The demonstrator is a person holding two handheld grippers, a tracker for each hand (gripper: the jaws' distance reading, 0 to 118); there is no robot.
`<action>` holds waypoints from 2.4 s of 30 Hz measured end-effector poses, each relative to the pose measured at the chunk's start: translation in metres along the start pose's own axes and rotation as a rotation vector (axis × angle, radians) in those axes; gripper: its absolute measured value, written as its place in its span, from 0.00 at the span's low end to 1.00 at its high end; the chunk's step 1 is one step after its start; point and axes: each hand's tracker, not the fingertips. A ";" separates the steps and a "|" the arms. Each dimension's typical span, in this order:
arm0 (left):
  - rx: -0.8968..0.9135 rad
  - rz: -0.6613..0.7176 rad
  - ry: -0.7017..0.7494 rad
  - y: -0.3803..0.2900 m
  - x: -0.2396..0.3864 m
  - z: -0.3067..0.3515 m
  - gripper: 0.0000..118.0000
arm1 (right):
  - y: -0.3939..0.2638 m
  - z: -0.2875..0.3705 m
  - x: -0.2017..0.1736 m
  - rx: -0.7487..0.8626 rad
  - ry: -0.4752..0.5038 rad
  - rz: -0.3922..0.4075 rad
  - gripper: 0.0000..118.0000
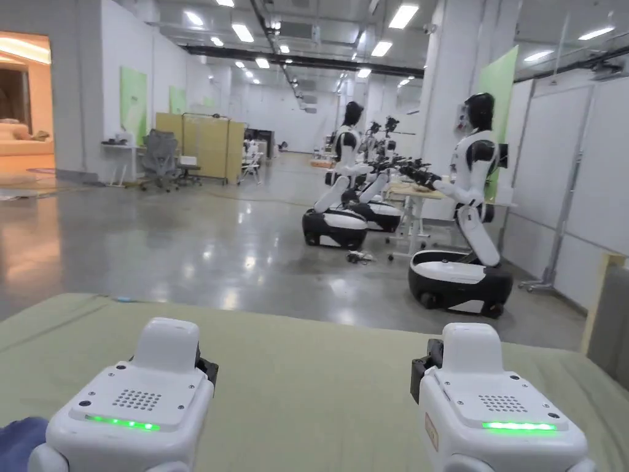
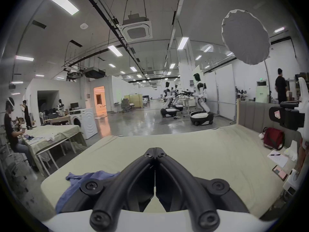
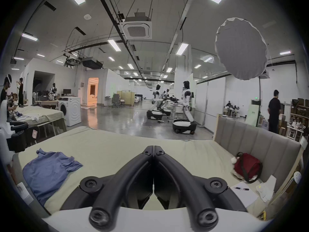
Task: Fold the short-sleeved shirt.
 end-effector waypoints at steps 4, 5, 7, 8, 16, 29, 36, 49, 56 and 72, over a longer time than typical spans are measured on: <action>-0.057 0.001 0.154 -0.017 -0.069 0.019 0.00 | -0.007 -0.015 -0.069 -0.026 0.178 -0.007 0.02; -0.073 0.010 0.183 -0.022 -0.087 0.026 0.00 | -0.010 -0.017 -0.089 -0.033 0.230 -0.005 0.02; -0.119 0.003 0.225 -0.035 -0.125 0.039 0.00 | -0.015 -0.018 -0.129 -0.053 0.329 0.002 0.03; -0.157 -0.024 0.256 -0.041 -0.147 0.039 0.00 | -0.020 -0.018 -0.148 -0.059 0.358 0.016 0.02; -0.460 0.102 0.279 -0.095 -0.254 -0.008 0.00 | -0.051 -0.029 -0.216 -0.154 0.467 0.034 0.03; -0.732 0.150 0.127 -0.221 -0.229 -0.241 0.97 | -0.109 -0.096 -0.206 -0.299 0.340 0.083 0.03; -0.879 0.220 0.169 -0.282 -0.231 -0.275 0.90 | -0.133 -0.115 -0.198 -0.373 0.308 0.107 0.03; -0.594 0.139 0.063 -0.181 -0.157 -0.240 0.00 | -0.125 -0.086 -0.105 -0.326 0.262 0.017 0.03; -0.430 0.152 -0.253 -0.092 -0.010 -0.218 0.00 | -0.114 -0.056 -0.004 -0.293 0.119 -0.056 0.04; -0.630 -0.101 -0.630 -0.152 0.307 -0.202 0.00 | -0.149 -0.020 0.151 -0.325 -0.131 -0.157 0.04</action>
